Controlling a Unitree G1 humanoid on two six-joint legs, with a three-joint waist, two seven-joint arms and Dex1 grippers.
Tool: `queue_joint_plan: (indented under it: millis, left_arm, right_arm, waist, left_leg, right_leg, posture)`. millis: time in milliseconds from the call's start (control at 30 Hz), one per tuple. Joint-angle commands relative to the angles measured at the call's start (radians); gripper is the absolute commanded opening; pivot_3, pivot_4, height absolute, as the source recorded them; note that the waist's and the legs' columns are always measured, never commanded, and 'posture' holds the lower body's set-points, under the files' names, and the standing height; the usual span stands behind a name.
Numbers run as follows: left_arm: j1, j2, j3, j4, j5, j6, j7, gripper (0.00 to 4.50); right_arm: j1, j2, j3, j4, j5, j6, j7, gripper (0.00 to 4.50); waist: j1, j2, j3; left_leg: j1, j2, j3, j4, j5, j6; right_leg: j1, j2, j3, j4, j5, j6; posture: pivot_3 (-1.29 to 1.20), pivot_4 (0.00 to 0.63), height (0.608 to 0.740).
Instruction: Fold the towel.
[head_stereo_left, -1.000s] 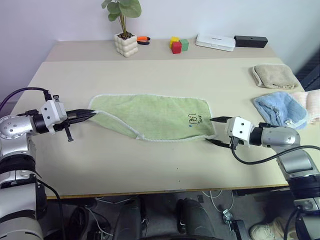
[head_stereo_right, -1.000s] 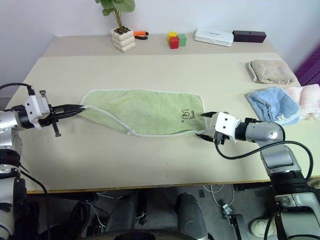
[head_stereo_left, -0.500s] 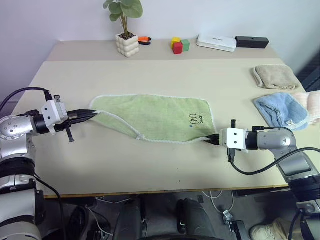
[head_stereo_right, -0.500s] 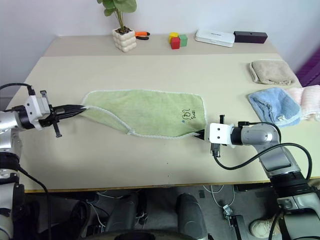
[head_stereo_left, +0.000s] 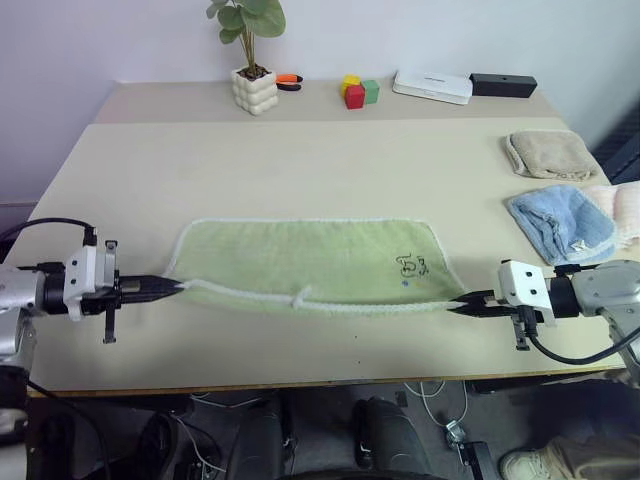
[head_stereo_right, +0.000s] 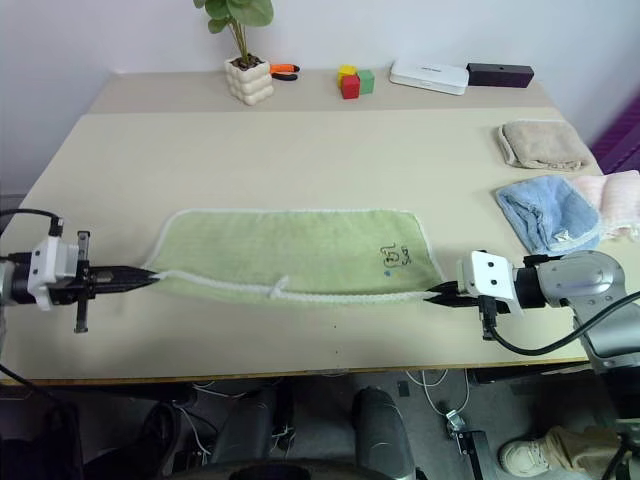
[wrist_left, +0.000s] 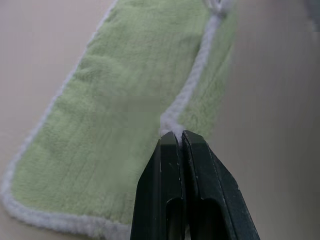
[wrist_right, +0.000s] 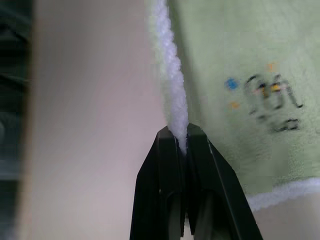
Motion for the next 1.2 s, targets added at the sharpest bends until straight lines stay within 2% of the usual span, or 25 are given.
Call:
queue_joint_plan:
  millis: [33, 200, 367, 633, 833, 1200]
  left_arm:
    - [0.055, 0.038, 0.045, -0.079, -0.057, 0.033, -0.004, 0.00]
    - [0.161, 0.047, 0.077, -0.135, -0.076, 0.036, -0.004, 0.00]
    - [0.046, 0.011, 0.056, -0.055, -0.038, 0.013, 0.044, 0.00]
    - [-0.224, -0.055, 0.020, 0.209, 0.040, -0.064, 0.105, 0.00]
    - [-0.367, -0.100, -0.013, 0.414, 0.120, -0.162, 0.142, 0.00]
    - [-0.454, -0.159, -0.038, 0.632, 0.207, -0.311, 0.212, 0.00]
  right_arm:
    - [0.014, -0.022, -0.059, -0.022, 0.040, 0.011, 0.017, 0.02]
    - [0.123, -0.058, -0.097, -0.091, 0.086, 0.084, 0.063, 0.02]
    - [0.007, -0.002, -0.070, -0.006, 0.025, 0.045, -0.011, 0.02]
    - [-0.221, 0.094, -0.017, 0.176, -0.084, -0.053, -0.109, 0.02]
    - [-0.359, 0.171, 0.036, 0.308, -0.155, -0.115, -0.162, 0.02]
    - [-0.481, 0.235, 0.075, 0.537, -0.261, -0.273, -0.252, 0.02]
  waist:
    - [0.000, 0.000, 0.000]
    - [0.003, 0.000, 0.000]
    - [0.002, 0.000, 0.000]
    - [0.001, 0.000, 0.000]
    - [0.000, 0.000, 0.000]
    - [0.000, 0.000, 0.000]
  left_leg:
    - [0.000, 0.000, 0.000, 0.000, 0.000, 0.000]
    - [0.000, 0.000, 0.000, -0.001, -0.001, 0.000]
    - [0.001, -0.001, 0.000, 0.001, 0.000, 0.000]
    - [0.001, -0.001, 0.001, 0.000, 0.000, 0.000]
    - [0.001, -0.001, 0.002, 0.001, 0.000, 0.000]
    - [0.001, -0.001, 0.002, 0.001, 0.000, 0.000]
  right_leg:
    - [0.000, 0.000, 0.000, 0.000, 0.000, 0.000]
    - [0.000, -0.001, 0.000, -0.001, -0.001, -0.002]
    - [0.001, -0.002, 0.000, 0.000, -0.001, -0.004]
    - [0.001, -0.001, -0.001, 0.000, 0.000, -0.001]
    - [0.001, -0.001, 0.000, 0.001, 0.000, 0.000]
    - [0.000, -0.001, 0.000, 0.001, 0.001, 0.000]
  posture:
    - [0.00, 0.150, 0.735]
    - [0.00, 0.150, 0.735]
    - [0.00, 0.150, 0.735]
    - [0.00, 0.150, 0.735]
    - [0.00, 0.150, 0.735]
    - [0.00, 0.150, 0.735]
